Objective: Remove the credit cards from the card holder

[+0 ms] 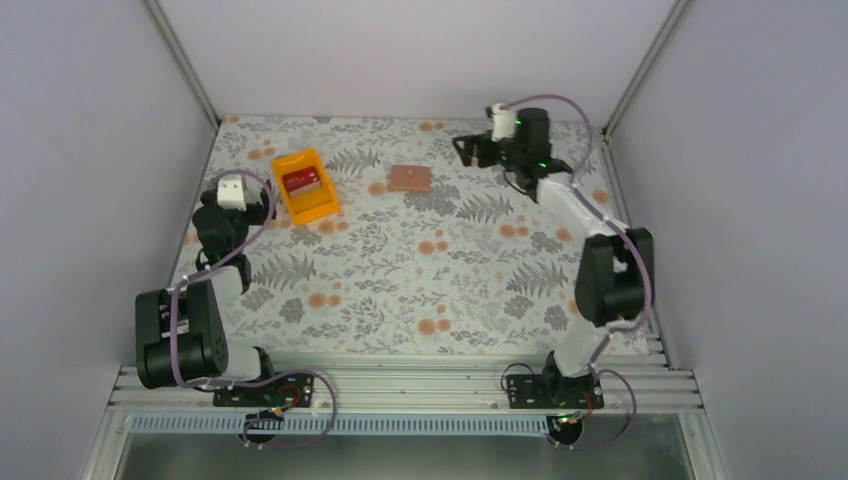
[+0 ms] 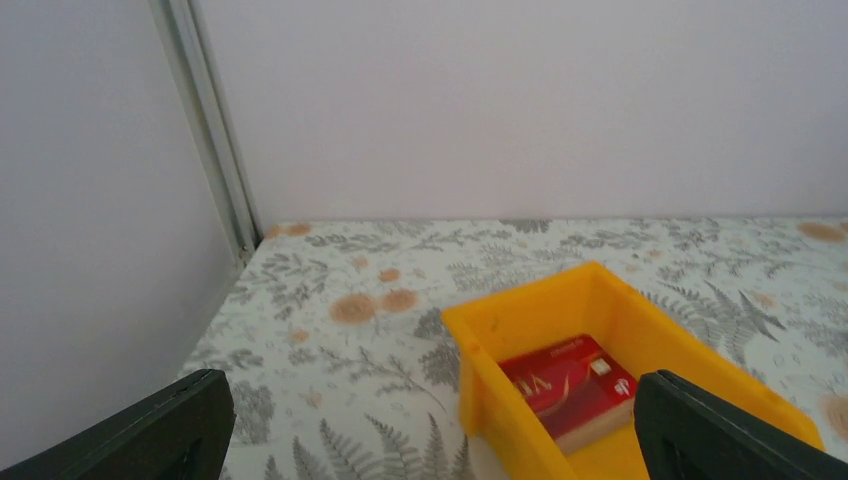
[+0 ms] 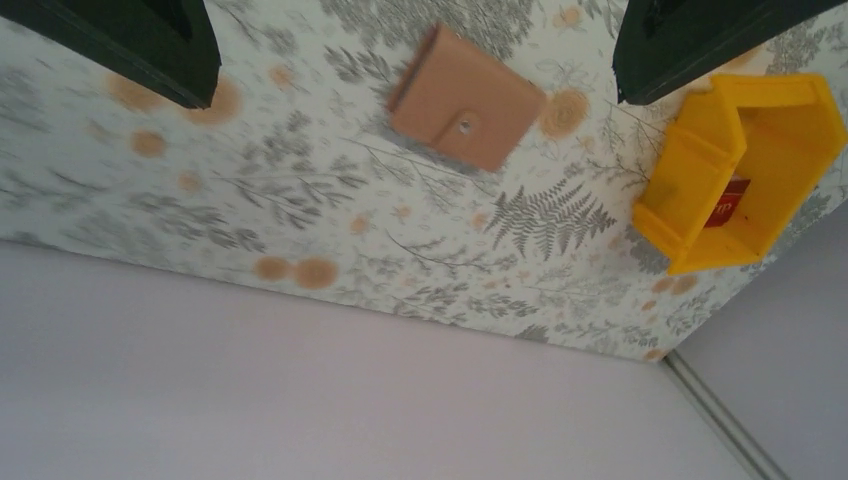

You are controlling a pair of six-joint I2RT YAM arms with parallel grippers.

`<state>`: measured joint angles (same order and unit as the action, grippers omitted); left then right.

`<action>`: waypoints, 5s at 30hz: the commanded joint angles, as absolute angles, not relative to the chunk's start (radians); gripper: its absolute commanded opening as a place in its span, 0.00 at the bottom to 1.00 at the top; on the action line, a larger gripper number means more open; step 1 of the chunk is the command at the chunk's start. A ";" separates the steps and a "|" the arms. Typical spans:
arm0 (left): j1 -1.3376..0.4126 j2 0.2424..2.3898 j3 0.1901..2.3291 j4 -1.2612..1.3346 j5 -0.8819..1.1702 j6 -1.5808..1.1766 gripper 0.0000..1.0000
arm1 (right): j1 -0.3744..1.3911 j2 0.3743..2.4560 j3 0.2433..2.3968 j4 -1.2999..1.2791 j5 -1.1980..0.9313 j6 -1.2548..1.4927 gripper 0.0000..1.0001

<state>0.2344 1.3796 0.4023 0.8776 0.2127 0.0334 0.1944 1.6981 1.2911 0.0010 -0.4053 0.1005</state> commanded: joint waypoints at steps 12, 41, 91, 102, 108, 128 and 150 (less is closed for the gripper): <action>0.278 1.383 0.924 0.098 0.184 0.183 1.00 | 0.341 2.399 2.103 -0.558 -0.395 0.177 0.91; 0.271 1.384 1.038 -0.163 0.356 0.167 1.00 | 0.309 2.541 1.962 -0.336 -0.824 0.342 0.04; 0.075 1.286 1.184 -0.685 0.625 0.538 0.95 | 0.883 2.091 1.481 -0.842 -0.106 -0.025 0.92; 0.079 1.272 1.185 -0.681 0.633 0.532 0.95 | 0.892 2.080 1.449 -0.802 -0.059 0.073 0.32; 0.080 1.273 1.194 -0.692 0.635 0.534 0.95 | 0.857 2.068 1.462 -0.734 -0.171 0.163 0.18; -0.008 1.331 1.463 -0.734 1.047 0.267 0.95 | 0.665 1.673 1.636 -0.230 -0.279 0.593 0.04; -0.158 1.379 1.423 -0.545 0.971 0.137 0.40 | 0.753 1.640 1.722 -0.200 -0.286 0.559 0.05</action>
<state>-0.1478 1.3754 1.4300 -0.5888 0.9691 0.1448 0.7376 1.6691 1.6779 -0.2279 -0.2695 0.5842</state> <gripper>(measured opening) 0.520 0.209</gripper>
